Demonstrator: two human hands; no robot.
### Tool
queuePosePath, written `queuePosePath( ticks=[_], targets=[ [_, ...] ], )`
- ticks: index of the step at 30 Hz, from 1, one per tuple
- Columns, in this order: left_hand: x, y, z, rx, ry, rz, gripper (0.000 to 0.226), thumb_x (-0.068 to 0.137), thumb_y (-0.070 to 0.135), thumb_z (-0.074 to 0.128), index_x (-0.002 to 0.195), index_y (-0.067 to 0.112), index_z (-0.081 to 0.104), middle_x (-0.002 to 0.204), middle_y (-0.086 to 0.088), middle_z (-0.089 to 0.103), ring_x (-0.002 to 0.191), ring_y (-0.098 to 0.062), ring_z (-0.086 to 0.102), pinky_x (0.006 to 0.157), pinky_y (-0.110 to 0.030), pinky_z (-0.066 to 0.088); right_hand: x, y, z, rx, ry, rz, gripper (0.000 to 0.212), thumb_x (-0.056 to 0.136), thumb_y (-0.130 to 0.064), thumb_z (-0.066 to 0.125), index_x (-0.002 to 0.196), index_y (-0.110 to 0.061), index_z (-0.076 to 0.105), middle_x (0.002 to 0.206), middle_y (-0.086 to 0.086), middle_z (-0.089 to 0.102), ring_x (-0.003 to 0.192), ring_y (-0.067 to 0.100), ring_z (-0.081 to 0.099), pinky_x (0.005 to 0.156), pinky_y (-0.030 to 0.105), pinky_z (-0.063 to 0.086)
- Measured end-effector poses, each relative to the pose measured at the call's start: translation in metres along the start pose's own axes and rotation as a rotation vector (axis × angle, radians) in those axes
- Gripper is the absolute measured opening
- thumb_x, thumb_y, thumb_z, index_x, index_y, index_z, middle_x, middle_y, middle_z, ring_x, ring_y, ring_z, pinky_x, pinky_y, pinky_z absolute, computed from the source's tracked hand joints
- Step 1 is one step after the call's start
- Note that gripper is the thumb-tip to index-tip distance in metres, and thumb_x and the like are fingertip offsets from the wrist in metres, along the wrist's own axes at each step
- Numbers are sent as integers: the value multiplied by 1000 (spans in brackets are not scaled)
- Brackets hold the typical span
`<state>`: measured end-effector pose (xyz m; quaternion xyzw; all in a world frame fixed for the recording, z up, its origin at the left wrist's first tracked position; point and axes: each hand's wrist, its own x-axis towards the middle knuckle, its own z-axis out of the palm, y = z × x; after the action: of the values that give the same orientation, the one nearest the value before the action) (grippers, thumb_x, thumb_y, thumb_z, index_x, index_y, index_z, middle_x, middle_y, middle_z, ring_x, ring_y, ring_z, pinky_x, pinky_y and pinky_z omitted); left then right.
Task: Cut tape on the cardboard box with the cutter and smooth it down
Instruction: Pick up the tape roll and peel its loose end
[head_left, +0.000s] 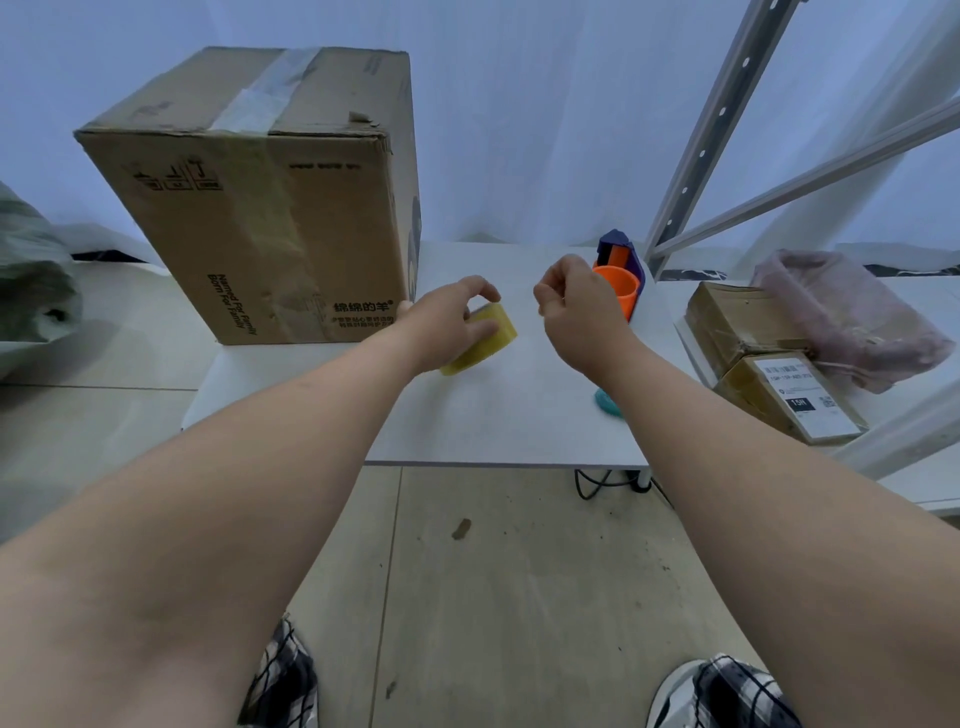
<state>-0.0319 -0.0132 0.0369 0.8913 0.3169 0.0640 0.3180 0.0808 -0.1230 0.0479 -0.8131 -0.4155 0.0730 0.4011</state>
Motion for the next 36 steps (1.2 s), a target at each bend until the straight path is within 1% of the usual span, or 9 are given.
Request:
queuePosePath(
  ticks=[3,9,15,20,23,26,30,33,36],
  targets=[
    [1,5,1,-112,28,33,21,93,32,53,114,33,54,87,7,54,86,-21,54,71,-28,46,4,7,-7,49,119,6,4,92,-14,50,90,-12,51,103,2,42,86,19,49,75,26,38],
    [3,21,6,-173,20,8,14,90,31,50,100,41,52,83,11,52,98,-30,55,95,-45,47,4,12,-13,199,147,75,3,93,-14,50,90,-14,49,72,-6,54,75,19,57,71,35,51],
    [7,28,7,-123,107,-47,16,88,31,57,104,29,57,94,3,55,92,-24,56,96,-48,46,2,5,-13,119,126,-40,15,86,-19,64,89,-14,50,71,-12,48,66,5,48,63,15,42],
    [4,29,7,-167,104,-30,21,90,32,56,110,28,55,99,-2,58,91,-25,58,82,-39,52,5,-2,-12,151,137,-68,14,87,-13,62,92,-12,48,68,-8,51,72,20,58,74,36,55],
    [2,30,6,-188,77,-12,23,93,30,54,115,25,55,99,-4,56,88,-24,55,70,-32,45,4,-7,-14,102,171,-128,28,86,-7,61,106,-7,41,64,-2,50,65,21,58,68,30,53],
    [1,31,4,-202,78,-5,20,93,30,54,111,25,56,99,-3,55,88,-23,53,71,-31,43,2,-7,-18,-18,152,-232,14,88,-5,57,96,-8,46,65,-4,48,60,14,50,59,22,44],
    [0,30,1,-198,58,-8,19,92,30,54,111,25,55,99,-2,55,88,-23,53,72,-32,44,3,-2,-20,-95,114,-294,15,87,1,50,84,-9,60,79,-2,59,79,21,57,73,35,50],
    [-2,31,-1,-184,53,3,20,92,29,54,112,25,55,97,-1,54,88,-23,53,72,-32,45,3,-1,-23,-92,109,-264,13,89,-6,53,92,-10,64,85,-5,59,84,17,56,76,27,48],
    [-3,30,-3,-169,59,9,20,92,27,53,112,24,56,96,-1,53,87,-22,52,70,-31,44,3,-1,-24,-25,89,-178,14,90,-10,52,99,-10,63,86,-6,60,75,7,56,67,8,43]
  ],
)
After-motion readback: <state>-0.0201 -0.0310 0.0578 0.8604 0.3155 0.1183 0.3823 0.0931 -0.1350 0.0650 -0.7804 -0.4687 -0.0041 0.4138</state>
